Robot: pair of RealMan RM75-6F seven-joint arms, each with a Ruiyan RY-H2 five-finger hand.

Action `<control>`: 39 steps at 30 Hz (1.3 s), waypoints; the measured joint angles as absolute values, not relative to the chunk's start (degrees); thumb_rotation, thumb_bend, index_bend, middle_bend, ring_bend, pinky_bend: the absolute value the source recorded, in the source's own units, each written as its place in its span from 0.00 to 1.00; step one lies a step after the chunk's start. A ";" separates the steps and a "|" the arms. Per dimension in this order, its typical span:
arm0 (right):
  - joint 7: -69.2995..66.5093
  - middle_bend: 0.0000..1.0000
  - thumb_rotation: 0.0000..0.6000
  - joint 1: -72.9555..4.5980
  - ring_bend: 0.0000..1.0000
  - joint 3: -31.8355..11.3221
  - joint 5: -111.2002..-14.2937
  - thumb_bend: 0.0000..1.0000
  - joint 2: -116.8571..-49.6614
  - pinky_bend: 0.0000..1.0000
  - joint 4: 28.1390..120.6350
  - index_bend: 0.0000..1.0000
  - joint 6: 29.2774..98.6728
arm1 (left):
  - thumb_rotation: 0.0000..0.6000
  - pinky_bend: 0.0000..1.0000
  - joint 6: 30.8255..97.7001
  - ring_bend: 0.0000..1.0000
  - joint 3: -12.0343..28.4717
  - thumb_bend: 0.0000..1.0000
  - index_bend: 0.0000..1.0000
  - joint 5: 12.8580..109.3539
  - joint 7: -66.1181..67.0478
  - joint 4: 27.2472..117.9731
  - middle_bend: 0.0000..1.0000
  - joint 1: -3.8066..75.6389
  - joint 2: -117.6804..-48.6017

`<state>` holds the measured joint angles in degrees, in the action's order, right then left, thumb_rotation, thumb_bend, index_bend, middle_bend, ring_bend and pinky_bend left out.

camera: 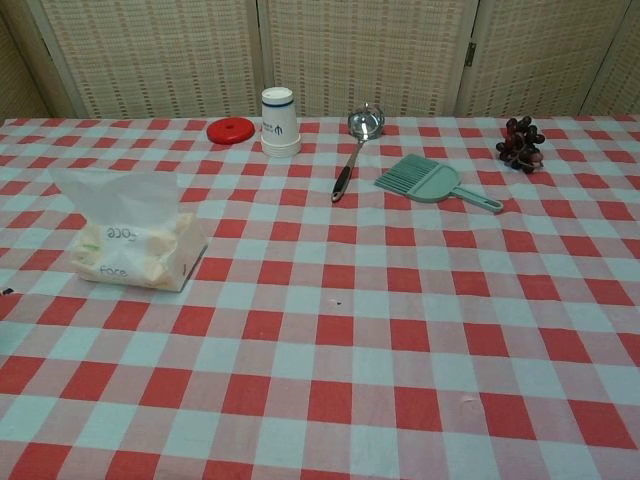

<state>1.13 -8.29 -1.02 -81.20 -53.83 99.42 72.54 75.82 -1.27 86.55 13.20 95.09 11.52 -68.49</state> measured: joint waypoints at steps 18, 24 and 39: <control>1.55 0.80 1.00 -8.21 0.65 -0.60 -81.91 1.00 -53.83 0.86 99.64 0.95 72.60 | 1.00 0.92 77.18 0.94 3.07 0.37 0.22 87.70 11.38 92.79 0.92 14.66 -69.64; 0.77 0.80 1.00 -8.09 0.65 -0.54 -82.25 1.00 -53.71 0.86 99.34 0.95 72.88 | 1.00 0.98 72.77 1.00 6.75 0.39 0.28 85.38 11.96 92.02 1.00 19.41 -70.52; 0.59 0.80 1.00 -8.28 0.65 -0.38 -82.52 1.00 -53.55 0.86 99.26 0.95 72.43 | 1.00 1.00 62.71 1.00 11.25 0.39 0.23 75.96 16.41 85.12 1.00 28.66 -77.37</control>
